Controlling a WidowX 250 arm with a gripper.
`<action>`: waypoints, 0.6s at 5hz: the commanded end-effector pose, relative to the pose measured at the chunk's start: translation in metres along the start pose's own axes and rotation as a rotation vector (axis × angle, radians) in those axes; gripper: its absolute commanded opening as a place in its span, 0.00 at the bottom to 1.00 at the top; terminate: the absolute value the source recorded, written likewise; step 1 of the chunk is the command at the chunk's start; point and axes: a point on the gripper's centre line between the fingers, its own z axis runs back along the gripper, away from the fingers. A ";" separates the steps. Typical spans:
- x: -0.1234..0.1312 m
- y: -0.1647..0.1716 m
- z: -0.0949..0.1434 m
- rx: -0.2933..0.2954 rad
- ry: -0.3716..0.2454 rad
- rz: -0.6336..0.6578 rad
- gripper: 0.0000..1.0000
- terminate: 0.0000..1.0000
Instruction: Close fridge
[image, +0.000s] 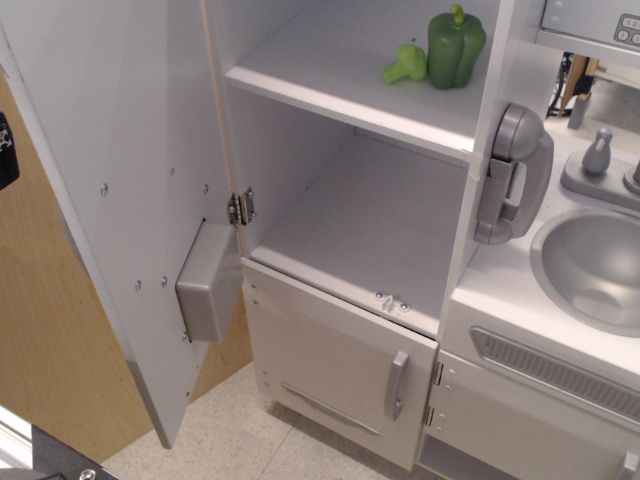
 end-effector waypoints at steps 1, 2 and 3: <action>0.000 0.000 0.000 0.000 0.000 0.000 1.00 0.00; 0.010 -0.010 0.000 -0.004 -0.008 -0.025 1.00 0.00; 0.019 -0.020 0.002 -0.029 0.010 -0.069 1.00 0.00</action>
